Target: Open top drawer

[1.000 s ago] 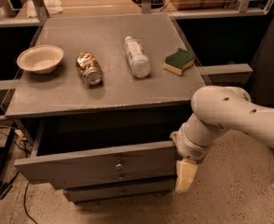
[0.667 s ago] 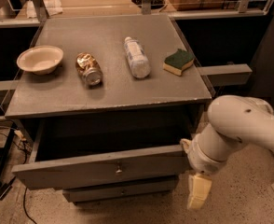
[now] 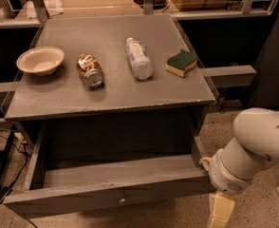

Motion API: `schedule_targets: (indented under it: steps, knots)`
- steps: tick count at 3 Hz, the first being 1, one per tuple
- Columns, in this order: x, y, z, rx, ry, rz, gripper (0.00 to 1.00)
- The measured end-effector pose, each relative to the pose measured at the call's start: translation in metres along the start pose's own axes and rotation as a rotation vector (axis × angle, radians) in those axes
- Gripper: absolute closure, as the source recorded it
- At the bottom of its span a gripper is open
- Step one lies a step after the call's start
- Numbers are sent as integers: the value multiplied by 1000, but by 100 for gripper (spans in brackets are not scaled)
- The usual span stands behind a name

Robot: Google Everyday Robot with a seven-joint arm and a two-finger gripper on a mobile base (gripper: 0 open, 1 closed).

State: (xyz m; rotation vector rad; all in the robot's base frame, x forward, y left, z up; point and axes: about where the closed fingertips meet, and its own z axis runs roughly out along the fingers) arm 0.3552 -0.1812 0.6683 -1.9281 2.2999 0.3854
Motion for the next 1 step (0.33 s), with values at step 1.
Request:
schedule_targets:
  steps: [1]
  knots:
    - [0, 0, 0, 0, 0, 0, 0]
